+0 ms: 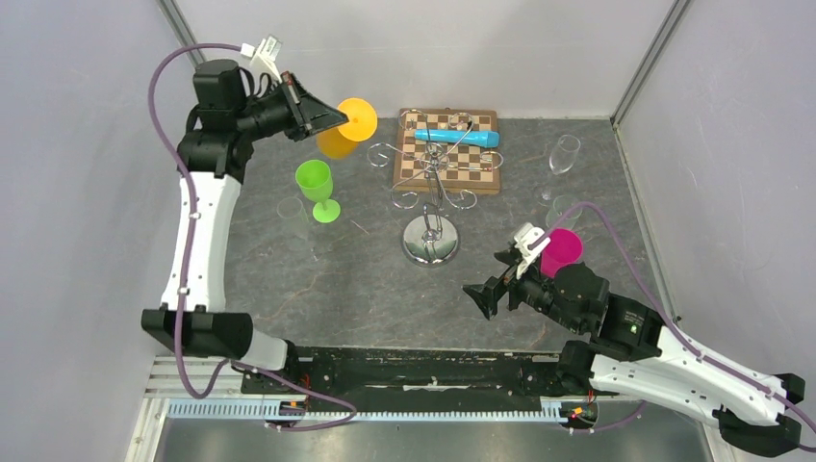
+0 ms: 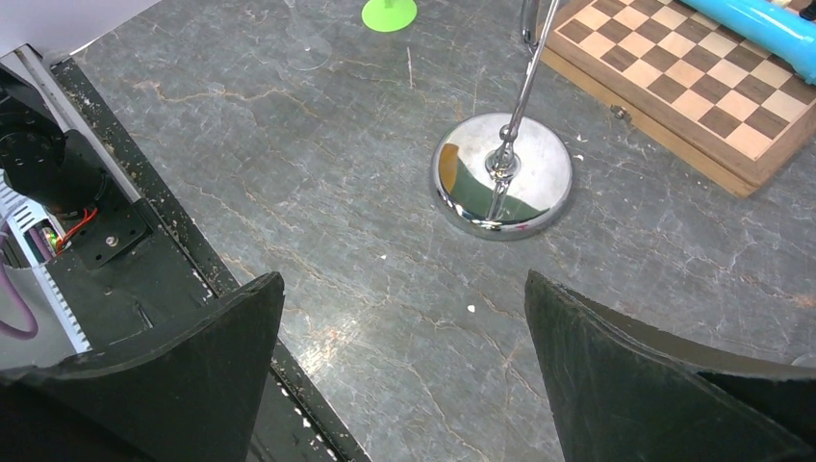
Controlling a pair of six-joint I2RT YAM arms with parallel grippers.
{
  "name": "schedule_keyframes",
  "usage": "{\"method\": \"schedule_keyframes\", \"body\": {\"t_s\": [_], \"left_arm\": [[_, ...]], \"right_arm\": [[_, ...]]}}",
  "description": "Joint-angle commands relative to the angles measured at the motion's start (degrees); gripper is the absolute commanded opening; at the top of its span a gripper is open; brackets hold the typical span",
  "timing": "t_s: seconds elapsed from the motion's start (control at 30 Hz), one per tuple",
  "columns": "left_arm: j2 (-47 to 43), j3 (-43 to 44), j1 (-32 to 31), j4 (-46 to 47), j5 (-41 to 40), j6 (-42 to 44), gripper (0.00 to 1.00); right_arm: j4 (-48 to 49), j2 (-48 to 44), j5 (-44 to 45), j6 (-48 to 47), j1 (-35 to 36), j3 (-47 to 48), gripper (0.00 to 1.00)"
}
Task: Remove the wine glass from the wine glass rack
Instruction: Pick up the wine glass from the wine rack, then place the wine glass at the center of the board.
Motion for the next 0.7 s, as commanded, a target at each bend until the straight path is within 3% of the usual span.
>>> {"method": "schedule_keyframes", "body": {"t_s": [0.0, 0.23, 0.67], "left_arm": [[-5.27, 2.07, -0.12, -5.83, -4.87, 7.69, 0.02], [-13.53, -2.82, -0.10, -10.02, -6.60, 11.43, 0.02], [-30.94, -22.60, -2.95, -10.33, -1.08, 14.47, 0.02]], "right_arm": [[-0.20, 1.52, 1.59, 1.01, 0.08, 3.15, 0.98], [-3.89, 4.09, 4.09, 2.04, 0.14, 7.52, 0.98], [-5.47, 3.46, 3.18, 2.79, 0.12, 10.09, 0.98]]}}
